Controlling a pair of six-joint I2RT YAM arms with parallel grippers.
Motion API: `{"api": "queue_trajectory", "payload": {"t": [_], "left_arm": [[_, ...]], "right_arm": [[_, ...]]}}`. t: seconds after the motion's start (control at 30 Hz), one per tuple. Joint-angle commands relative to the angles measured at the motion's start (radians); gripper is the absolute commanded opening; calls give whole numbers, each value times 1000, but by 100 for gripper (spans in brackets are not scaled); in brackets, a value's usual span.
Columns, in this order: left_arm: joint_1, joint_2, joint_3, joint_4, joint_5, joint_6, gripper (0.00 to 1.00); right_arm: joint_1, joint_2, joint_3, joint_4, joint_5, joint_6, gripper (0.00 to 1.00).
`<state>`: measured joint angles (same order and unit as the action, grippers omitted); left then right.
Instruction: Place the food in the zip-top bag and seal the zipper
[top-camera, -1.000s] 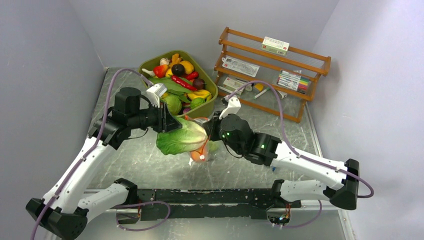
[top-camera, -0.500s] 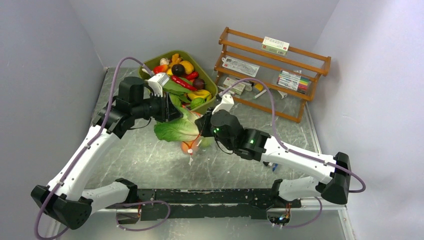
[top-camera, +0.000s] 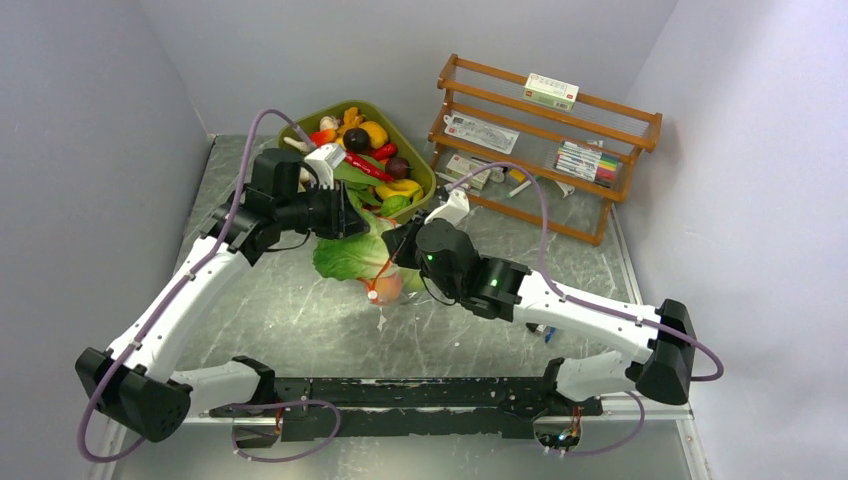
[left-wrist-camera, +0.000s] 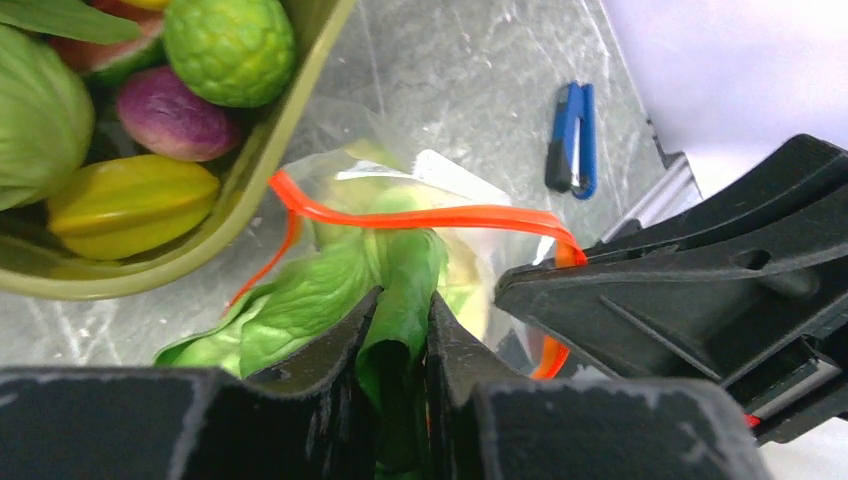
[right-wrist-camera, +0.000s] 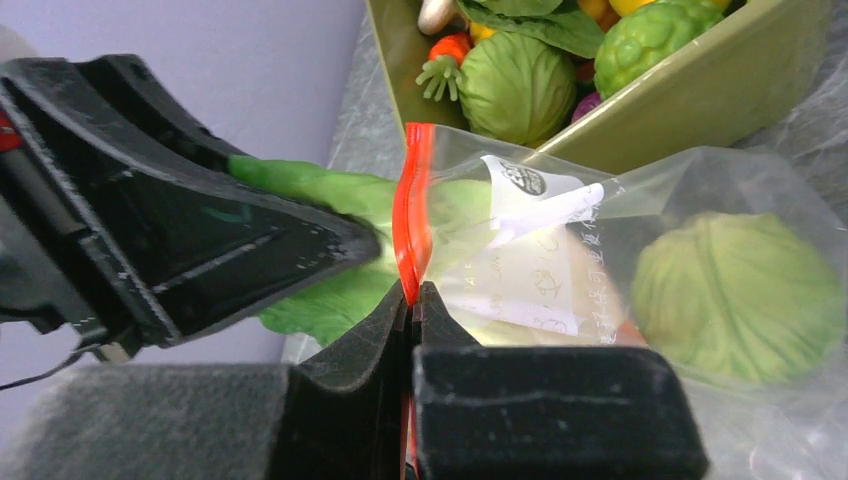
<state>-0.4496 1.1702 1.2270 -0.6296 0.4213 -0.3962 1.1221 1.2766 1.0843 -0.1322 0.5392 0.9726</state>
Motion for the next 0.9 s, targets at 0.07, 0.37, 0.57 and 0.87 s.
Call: {"api": "queue_trajectory", "payload": {"t": [0.07,0.37,0.57,0.87], "left_arm": [[-8,-6,-20,142,201,-65,19],[-7,-66,-15,146,249,-92,58],[-8,-110,87,-11,62,5,92],[-7,-163,169,-246,-243,132,79]], "right_arm": [[3,25,31,102,7,51,0],[3,-21,-30,122,6,60,0],[-2,-87,-110,134,6,38,0],[-3,-122,-122,125,-9,18,0]]}}
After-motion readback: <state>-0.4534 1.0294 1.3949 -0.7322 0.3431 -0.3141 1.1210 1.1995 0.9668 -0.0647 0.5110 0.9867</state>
